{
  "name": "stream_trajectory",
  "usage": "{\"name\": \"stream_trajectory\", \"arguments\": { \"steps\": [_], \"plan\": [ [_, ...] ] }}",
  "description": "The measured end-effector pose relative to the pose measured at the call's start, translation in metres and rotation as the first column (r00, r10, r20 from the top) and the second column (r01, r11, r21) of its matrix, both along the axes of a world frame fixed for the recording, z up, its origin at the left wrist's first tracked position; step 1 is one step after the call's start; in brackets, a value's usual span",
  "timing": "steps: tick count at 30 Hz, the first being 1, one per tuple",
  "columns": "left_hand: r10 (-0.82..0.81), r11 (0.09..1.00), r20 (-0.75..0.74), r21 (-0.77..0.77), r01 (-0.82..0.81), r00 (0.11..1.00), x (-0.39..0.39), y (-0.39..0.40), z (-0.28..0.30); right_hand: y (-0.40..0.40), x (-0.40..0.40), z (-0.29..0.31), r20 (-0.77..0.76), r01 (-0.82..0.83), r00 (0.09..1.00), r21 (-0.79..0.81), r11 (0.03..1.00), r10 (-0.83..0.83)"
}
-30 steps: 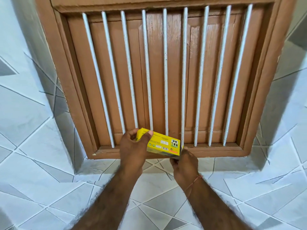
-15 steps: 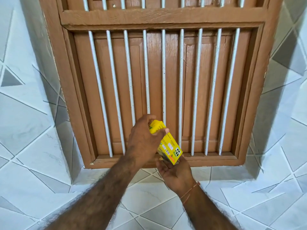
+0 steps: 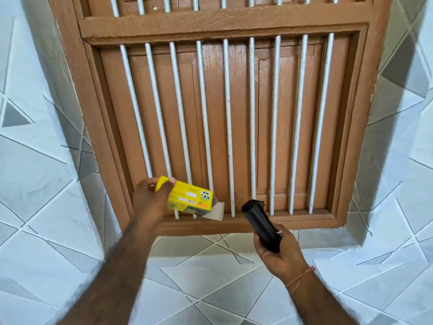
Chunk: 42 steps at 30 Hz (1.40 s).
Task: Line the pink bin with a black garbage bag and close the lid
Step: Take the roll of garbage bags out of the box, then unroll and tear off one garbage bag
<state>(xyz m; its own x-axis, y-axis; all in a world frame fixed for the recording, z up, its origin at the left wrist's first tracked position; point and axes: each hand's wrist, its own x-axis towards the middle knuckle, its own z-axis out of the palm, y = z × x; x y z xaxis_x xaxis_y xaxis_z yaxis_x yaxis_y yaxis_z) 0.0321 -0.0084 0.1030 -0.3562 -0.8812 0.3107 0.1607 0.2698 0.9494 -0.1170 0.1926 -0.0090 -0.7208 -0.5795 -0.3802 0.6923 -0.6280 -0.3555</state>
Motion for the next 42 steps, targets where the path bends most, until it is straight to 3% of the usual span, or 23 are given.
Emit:
{"name": "stream_trajectory", "arguments": {
  "steps": [1,3,4,6,9,11,14,16,18,19,20,21,22,23,24,26,27,29,31,34,37,39,42],
  "plan": [
    [-0.004,0.984,-0.016,0.181,0.007,1.000,0.004,-0.011,-0.022,0.007,-0.006,-0.003,0.003,0.033,0.999,0.024,0.999,-0.033],
    [-0.071,0.822,-0.030,0.564,0.075,0.997,0.004,-0.020,-0.066,0.019,-0.014,-0.008,-0.024,0.069,0.997,0.066,0.995,-0.068],
    [-0.096,0.742,-0.016,0.666,0.082,0.995,0.000,-0.020,-0.085,0.023,-0.016,-0.010,-0.043,0.075,0.997,0.084,0.994,-0.071],
    [-0.088,0.725,0.047,0.688,0.032,0.995,-0.014,-0.019,-0.113,0.029,-0.018,-0.014,-0.070,0.070,0.996,0.130,0.989,-0.061],
    [-0.074,0.802,0.105,0.597,-0.004,0.992,-0.037,-0.017,-0.131,0.034,-0.017,-0.019,-0.088,0.051,0.996,0.190,0.980,-0.035],
    [-0.034,0.898,0.200,0.436,-0.058,0.979,-0.051,-0.019,-0.142,0.037,-0.014,-0.018,-0.110,0.044,0.994,0.228,0.973,-0.019],
    [0.051,0.955,0.362,0.255,-0.151,0.931,-0.060,-0.021,-0.151,0.039,-0.007,-0.014,-0.165,0.050,0.986,0.304,0.951,0.001],
    [0.101,0.979,0.500,0.106,-0.176,0.860,-0.061,-0.024,-0.149,0.040,-0.005,-0.014,-0.199,0.067,0.980,0.363,0.929,0.007],
    [0.161,0.984,0.663,-0.052,-0.170,0.731,-0.060,-0.028,-0.147,0.039,-0.004,-0.013,-0.241,0.081,0.970,0.431,0.899,0.028],
    [0.219,0.974,0.699,-0.115,-0.195,0.680,-0.057,-0.027,-0.143,0.036,-0.004,-0.013,-0.266,0.089,0.963,0.464,0.882,0.043],
    [0.270,0.963,0.677,-0.175,-0.206,0.685,-0.057,-0.020,-0.135,0.034,-0.003,-0.013,-0.293,0.100,0.954,0.493,0.864,0.057],
    [0.268,0.962,0.615,-0.207,-0.177,0.741,-0.056,-0.007,-0.123,0.030,-0.002,-0.013,-0.327,0.111,0.942,0.521,0.846,0.078],
    [0.168,0.976,0.530,-0.209,-0.064,0.831,-0.056,0.008,-0.109,0.026,-0.001,-0.012,-0.367,0.121,0.924,0.550,0.826,0.109],
    [-0.042,0.973,0.466,-0.182,0.142,0.884,-0.055,0.022,-0.099,0.022,0.002,-0.011,-0.408,0.127,0.900,0.578,0.806,0.151],
    [-0.277,0.905,0.466,-0.167,0.391,0.841,-0.051,0.039,-0.085,0.017,0.005,-0.010,-0.450,0.132,0.871,0.603,0.787,0.199],
    [-0.542,0.653,0.608,-0.129,0.746,0.580,-0.044,0.057,-0.074,0.007,0.013,-0.008,-0.507,0.131,0.812,0.642,0.755,0.290],
    [-0.555,0.584,0.671,-0.106,0.805,0.491,-0.042,0.059,-0.077,0.003,0.017,-0.007,-0.521,0.121,0.791,0.646,0.753,0.320],
    [-0.531,0.534,0.726,-0.114,0.838,0.438,-0.038,0.055,-0.086,-0.005,0.025,-0.002,-0.528,0.097,0.769,0.653,0.751,0.360],
    [-0.554,0.510,0.692,-0.156,0.846,0.462,-0.029,0.053,-0.093,-0.010,0.033,0.006,-0.497,0.063,0.770,0.684,0.727,0.401],
    [-0.532,0.680,0.550,-0.175,0.712,0.643,-0.018,0.048,-0.104,-0.015,0.045,0.011,-0.390,-0.052,0.863,0.566,0.823,0.322],
    [-0.506,0.858,0.345,0.105,0.503,0.791,-0.016,0.048,-0.119,-0.023,0.067,0.007,-0.313,-0.061,0.930,0.383,0.922,0.192],
    [-0.465,0.873,0.238,0.281,0.398,0.853,-0.017,0.053,-0.125,-0.032,0.084,-0.002,-0.310,-0.064,0.932,0.368,0.928,0.187],
    [-0.359,0.924,0.230,0.224,0.310,0.904,-0.012,0.067,-0.129,-0.039,0.103,-0.008,-0.324,-0.059,0.928,0.361,0.931,0.185]
  ]
}}
